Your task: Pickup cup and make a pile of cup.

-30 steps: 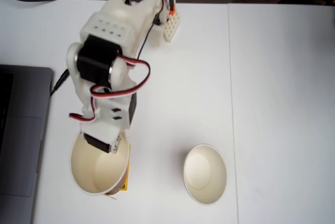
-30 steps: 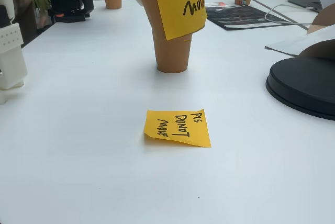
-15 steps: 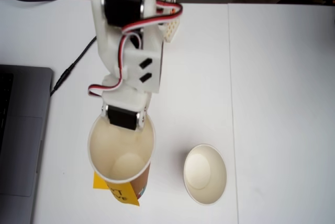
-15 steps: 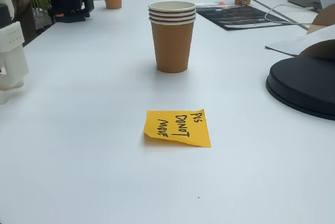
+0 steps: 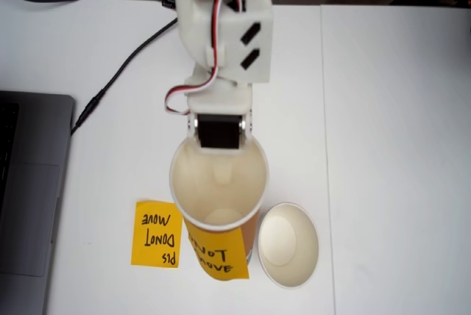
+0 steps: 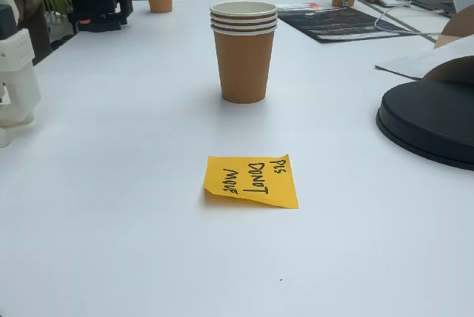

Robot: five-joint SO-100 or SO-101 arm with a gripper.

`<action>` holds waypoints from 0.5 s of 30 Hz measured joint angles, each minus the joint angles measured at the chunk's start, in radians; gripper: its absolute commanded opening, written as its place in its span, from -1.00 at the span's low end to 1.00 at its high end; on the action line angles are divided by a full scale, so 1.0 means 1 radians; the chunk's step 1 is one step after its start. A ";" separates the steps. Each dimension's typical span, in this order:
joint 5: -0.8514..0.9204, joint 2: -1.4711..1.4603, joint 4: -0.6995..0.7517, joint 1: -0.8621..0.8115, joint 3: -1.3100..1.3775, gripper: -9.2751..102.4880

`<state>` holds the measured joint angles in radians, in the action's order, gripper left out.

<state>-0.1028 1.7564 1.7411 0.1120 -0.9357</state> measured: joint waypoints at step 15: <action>0.000 0.003 0.000 0.210 0.095 -0.96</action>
<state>-0.1028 1.7595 1.7411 0.3221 -0.8406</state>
